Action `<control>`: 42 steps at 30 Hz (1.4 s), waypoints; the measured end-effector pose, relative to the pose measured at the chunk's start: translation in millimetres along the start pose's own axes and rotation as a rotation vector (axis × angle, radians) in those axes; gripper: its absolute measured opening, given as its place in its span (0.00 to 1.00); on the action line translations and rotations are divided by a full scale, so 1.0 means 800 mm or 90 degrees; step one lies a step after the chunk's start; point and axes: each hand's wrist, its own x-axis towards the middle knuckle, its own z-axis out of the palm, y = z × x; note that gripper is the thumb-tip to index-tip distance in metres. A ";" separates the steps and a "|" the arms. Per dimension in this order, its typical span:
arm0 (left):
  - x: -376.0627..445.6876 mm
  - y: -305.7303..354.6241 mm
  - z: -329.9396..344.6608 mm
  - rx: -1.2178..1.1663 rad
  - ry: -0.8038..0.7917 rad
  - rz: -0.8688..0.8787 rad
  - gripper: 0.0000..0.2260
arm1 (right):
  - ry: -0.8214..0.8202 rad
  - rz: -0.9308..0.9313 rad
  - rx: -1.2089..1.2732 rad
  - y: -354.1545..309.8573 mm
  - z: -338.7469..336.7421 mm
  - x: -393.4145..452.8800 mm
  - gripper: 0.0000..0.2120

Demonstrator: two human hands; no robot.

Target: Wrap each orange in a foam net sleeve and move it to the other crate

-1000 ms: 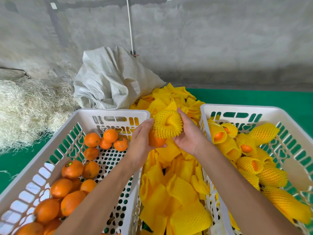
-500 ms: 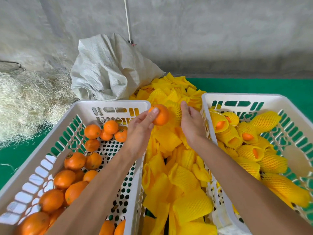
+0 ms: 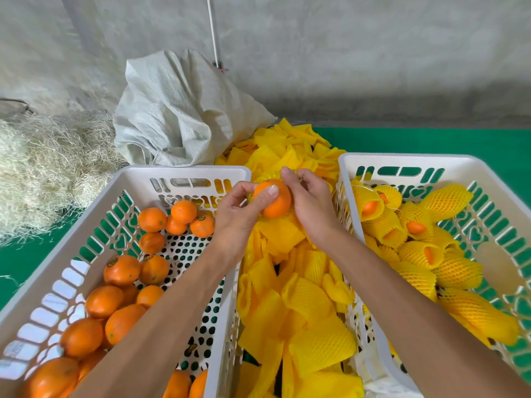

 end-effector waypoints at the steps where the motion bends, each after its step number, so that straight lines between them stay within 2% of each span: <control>1: 0.000 -0.001 0.002 0.009 0.031 0.013 0.14 | 0.027 -0.063 -0.041 -0.002 0.001 -0.004 0.17; 3: 0.000 -0.002 0.003 0.044 0.090 0.047 0.16 | 0.062 -0.158 -0.098 -0.007 0.004 -0.011 0.13; 6: -0.003 -0.004 0.003 0.103 0.119 0.080 0.18 | 0.105 -0.285 -0.196 -0.013 0.007 -0.019 0.09; 11: -0.004 -0.007 0.006 0.218 0.202 0.083 0.24 | 0.122 -0.541 -0.400 -0.016 0.005 -0.024 0.08; 14: -0.002 -0.011 0.002 0.227 0.205 0.096 0.24 | 0.090 -0.623 -0.440 -0.017 0.004 -0.024 0.11; 16: -0.003 -0.012 0.001 0.271 0.181 0.128 0.20 | 0.057 -0.644 -0.447 -0.018 0.004 -0.024 0.12; 19: 0.000 -0.011 -0.002 0.191 0.169 0.094 0.06 | 0.030 -0.584 -0.462 -0.019 0.004 -0.026 0.11; 22: 0.001 -0.009 -0.008 0.175 0.184 0.051 0.09 | 0.006 -0.433 -0.542 -0.013 0.007 -0.029 0.19; 25: 0.001 -0.006 -0.003 0.155 0.124 0.027 0.11 | -0.021 -0.350 -0.582 -0.006 0.010 -0.030 0.23; 27: -0.001 0.001 0.001 0.112 0.084 0.024 0.14 | -0.025 -0.350 -0.588 -0.007 0.009 -0.029 0.23; 30: -0.004 0.004 0.005 0.095 0.082 0.033 0.15 | -0.003 -0.356 -0.578 -0.012 0.008 -0.027 0.20; 34: -0.002 0.000 0.007 0.081 0.159 0.031 0.12 | -0.014 -0.402 -0.546 -0.016 0.010 -0.030 0.16; 37: 0.001 -0.005 0.001 0.130 0.191 0.058 0.10 | -0.021 -0.412 -0.511 -0.015 0.014 -0.034 0.14; 39: 0.002 -0.008 -0.001 0.160 0.212 0.064 0.14 | -0.016 -0.376 -0.479 -0.015 0.013 -0.036 0.17; 42: 0.001 -0.012 -0.004 0.237 0.184 0.086 0.29 | -0.024 -0.270 -0.447 -0.017 0.012 -0.037 0.30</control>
